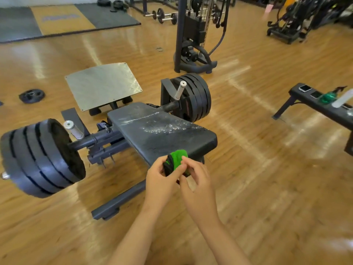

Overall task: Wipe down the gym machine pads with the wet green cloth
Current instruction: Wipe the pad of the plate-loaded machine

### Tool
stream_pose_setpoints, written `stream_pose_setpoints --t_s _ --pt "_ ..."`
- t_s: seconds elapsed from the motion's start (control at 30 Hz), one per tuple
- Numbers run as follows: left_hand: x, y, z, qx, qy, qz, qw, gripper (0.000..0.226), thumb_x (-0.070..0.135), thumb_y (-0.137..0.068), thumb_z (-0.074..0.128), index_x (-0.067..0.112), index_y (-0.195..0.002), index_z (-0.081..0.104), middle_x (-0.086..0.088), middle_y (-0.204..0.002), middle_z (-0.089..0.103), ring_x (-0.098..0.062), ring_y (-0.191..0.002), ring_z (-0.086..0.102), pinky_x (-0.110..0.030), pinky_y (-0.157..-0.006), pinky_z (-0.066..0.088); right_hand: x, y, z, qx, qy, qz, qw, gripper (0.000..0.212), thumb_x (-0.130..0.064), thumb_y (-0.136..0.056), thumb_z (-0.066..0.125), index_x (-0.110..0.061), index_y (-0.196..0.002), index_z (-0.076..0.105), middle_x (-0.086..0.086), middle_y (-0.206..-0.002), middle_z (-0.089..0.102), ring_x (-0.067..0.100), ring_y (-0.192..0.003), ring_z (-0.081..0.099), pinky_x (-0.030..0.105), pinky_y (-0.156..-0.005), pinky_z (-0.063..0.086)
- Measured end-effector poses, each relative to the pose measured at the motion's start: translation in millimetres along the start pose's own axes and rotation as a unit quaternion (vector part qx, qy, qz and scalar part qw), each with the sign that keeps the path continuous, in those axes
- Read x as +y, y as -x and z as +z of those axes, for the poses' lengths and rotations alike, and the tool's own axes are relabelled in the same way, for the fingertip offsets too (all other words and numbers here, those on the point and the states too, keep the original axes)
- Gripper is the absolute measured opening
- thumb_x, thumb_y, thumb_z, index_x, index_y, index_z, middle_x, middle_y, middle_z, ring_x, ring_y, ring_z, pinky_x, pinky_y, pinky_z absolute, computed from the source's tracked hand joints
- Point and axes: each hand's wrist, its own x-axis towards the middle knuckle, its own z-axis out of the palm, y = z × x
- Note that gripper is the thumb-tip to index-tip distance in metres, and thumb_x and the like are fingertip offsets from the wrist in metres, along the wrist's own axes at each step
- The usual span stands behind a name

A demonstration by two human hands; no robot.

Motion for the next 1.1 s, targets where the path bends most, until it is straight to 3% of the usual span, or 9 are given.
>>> stream_pose_setpoints --t_s 0.1,0.27,0.4,0.5,0.57,0.63,0.7,0.9,1.1 --pt "-9 -13 -30 0.006 0.040 -0.032 0.999 0.022 0.022 -0.078 0.078 0.014 -0.097 0.069 -0.010 -0.090 0.072 -0.026 -0.086 0.068 -0.049 -0.079 0.053 -6 -1 33 0.011 -0.006 0.011 1.000 0.041 -0.014 -0.085 0.051 -0.043 -0.114 0.057 -0.024 -0.116 0.056 0.009 -0.116 0.056 0.027 -0.097 0.047" --pt "-42 -44 -84 0.017 0.035 -0.076 0.996 0.014 0.015 -0.082 0.074 0.013 -0.095 0.069 -0.002 -0.086 0.073 -0.022 -0.085 0.069 -0.033 -0.074 0.057 0 -13 75 0.096 0.074 0.000 0.993 0.033 -0.005 -0.092 0.052 -0.032 -0.110 0.059 -0.018 -0.114 0.052 0.010 -0.112 0.054 0.027 -0.095 0.048" --pt "-72 -63 -99 0.022 0.033 -0.122 0.992 0.019 0.014 -0.082 0.074 0.016 -0.098 0.066 -0.004 -0.092 0.072 -0.022 -0.089 0.068 -0.045 -0.084 0.055 18 -46 83 0.179 0.171 0.002 0.969 0.022 -0.014 -0.092 0.049 -0.020 -0.108 0.063 -0.009 -0.114 0.055 0.012 -0.116 0.049 0.033 -0.096 0.043" --pt "-81 -69 -97 0.005 0.028 -0.125 0.992 0.020 0.011 -0.081 0.075 0.011 -0.096 0.061 -0.008 -0.092 0.068 -0.022 -0.087 0.064 -0.037 -0.079 0.054 30 -69 88 0.211 0.224 0.025 0.951 0.022 -0.012 -0.094 0.047 -0.016 -0.110 0.062 -0.005 -0.117 0.055 0.014 -0.120 0.045 0.020 -0.103 0.033" --pt "-83 -69 -97 -0.006 0.033 -0.128 0.991 0.021 0.010 -0.081 0.074 0.009 -0.096 0.059 -0.007 -0.091 0.065 -0.012 -0.081 0.061 -0.023 -0.071 0.050 40 -75 96 0.224 0.255 0.046 0.939 0.024 -0.012 -0.096 0.046 -0.014 -0.114 0.060 -0.002 -0.123 0.054 0.014 -0.123 0.042 0.010 -0.104 0.025" --pt "-83 -67 -97 -0.019 0.046 -0.142 0.989 0.021 0.010 -0.082 0.073 0.011 -0.096 0.057 -0.002 -0.088 0.063 -0.002 -0.075 0.059 -0.017 -0.066 0.046 50 -74 108 0.239 0.286 0.057 0.926 0.030 -0.017 -0.096 0.042 -0.012 -0.119 0.059 0.002 -0.126 0.055 0.016 -0.124 0.042 0.020 -0.107 0.028" --pt "-86 -64 -96 -0.033 0.048 -0.152 0.987 0.021 0.012 -0.082 0.073 0.014 -0.093 0.055 0.000 -0.086 0.063 -0.006 -0.074 0.058 -0.018 -0.065 0.044 56 -71 117 0.258 0.290 0.064 0.919 0.033 -0.018 -0.097 0.036 -0.011 -0.122 0.057 0.001 -0.126 0.054 0.018 -0.123 0.043 0.029 -0.107 0.032" --pt "-96 -53 -88 -0.074 0.068 -0.166 0.981 0.023 0.009 -0.081 0.074 0.013 -0.088 0.052 -0.007 -0.083 0.059 -0.014 -0.073 0.057 -0.016 -0.061 0.045 59 -73 118 0.276 0.309 0.041 0.909 0.039 -0.020 -0.097 0.029 -0.008 -0.120 0.057 0.004 -0.121 0.056 0.020 -0.116 0.047 0.033 -0.104 0.034" --pt "-102 -64 -88 -0.070 0.069 -0.151 0.984 0.021 0.008 -0.081 0.073 0.018 -0.091 0.057 -0.004 -0.090 0.064 -0.018 -0.086 0.063 -0.031 -0.076 0.053 58 -70 119 0.280 0.311 0.048 0.907 0.032 -0.010 -0.097 0.034 -0.010 -0.118 0.058 -0.001 -0.116 0.057 0.015 -0.111 0.047 0.041 -0.100 0.040"
